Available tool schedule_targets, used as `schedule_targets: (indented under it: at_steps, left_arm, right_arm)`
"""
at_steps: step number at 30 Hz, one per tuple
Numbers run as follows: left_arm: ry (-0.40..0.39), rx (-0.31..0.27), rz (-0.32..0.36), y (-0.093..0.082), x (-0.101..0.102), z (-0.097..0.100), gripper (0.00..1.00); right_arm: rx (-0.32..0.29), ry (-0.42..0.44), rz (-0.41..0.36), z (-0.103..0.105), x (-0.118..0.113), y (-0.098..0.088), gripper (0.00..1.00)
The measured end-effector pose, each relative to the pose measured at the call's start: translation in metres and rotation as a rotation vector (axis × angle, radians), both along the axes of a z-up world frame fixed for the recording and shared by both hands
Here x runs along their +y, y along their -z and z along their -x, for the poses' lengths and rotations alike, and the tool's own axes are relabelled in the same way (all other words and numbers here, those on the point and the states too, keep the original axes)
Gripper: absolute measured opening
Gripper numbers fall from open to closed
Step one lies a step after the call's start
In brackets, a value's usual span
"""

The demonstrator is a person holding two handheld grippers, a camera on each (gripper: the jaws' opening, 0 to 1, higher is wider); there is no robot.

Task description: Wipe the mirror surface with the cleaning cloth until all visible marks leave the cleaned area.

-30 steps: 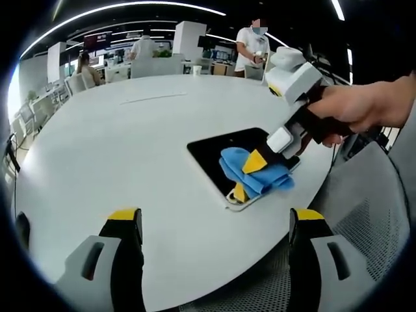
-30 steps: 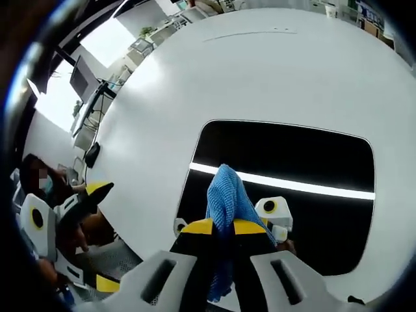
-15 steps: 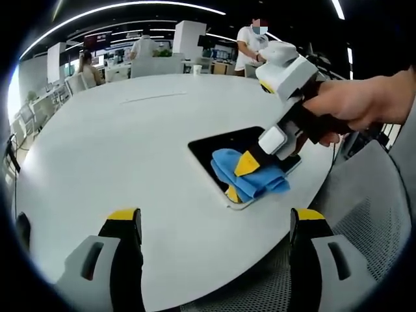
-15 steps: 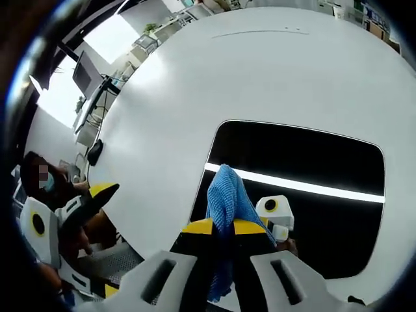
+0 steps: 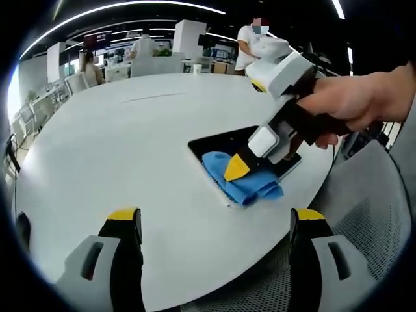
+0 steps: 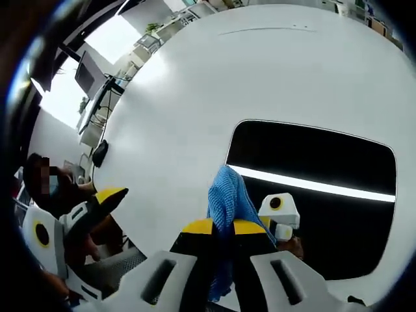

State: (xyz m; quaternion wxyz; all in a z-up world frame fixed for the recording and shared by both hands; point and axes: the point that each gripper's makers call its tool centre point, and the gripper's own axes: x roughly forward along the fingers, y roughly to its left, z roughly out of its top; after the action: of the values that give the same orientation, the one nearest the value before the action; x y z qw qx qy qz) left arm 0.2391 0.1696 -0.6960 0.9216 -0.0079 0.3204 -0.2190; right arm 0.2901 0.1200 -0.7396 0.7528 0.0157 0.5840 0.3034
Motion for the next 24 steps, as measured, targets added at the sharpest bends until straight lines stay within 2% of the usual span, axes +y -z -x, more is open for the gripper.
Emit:
schedule_targets:
  at_steps: [11,12,13,17,24]
  left_arm:
    - [-0.006,0.001,-0.004,-0.001,0.001,0.0,0.93]
    - [-0.007,0.001,-0.004,-0.001,0.001,0.0,0.93]
    - [-0.008,0.003,-0.005,0.0,0.001,0.0,0.93]
    - [-0.006,0.004,-0.004,0.0,0.001,0.001,0.93]
    - [-0.01,0.003,-0.003,0.0,0.002,0.0,0.93]
  right_arm:
    - [-0.002,-0.004,0.0,-0.001,-0.001,-0.002,0.02]
    - [-0.017,0.023,0.002,-0.004,-0.002,-0.002,0.02]
    - [-0.041,0.009,0.014,-0.006,-0.005,-0.002,0.02]
    - [-0.021,0.002,0.011,-0.005,-0.004,-0.002,0.02]
    - [-0.034,-0.012,0.011,-0.016,0.0,0.0,0.02]
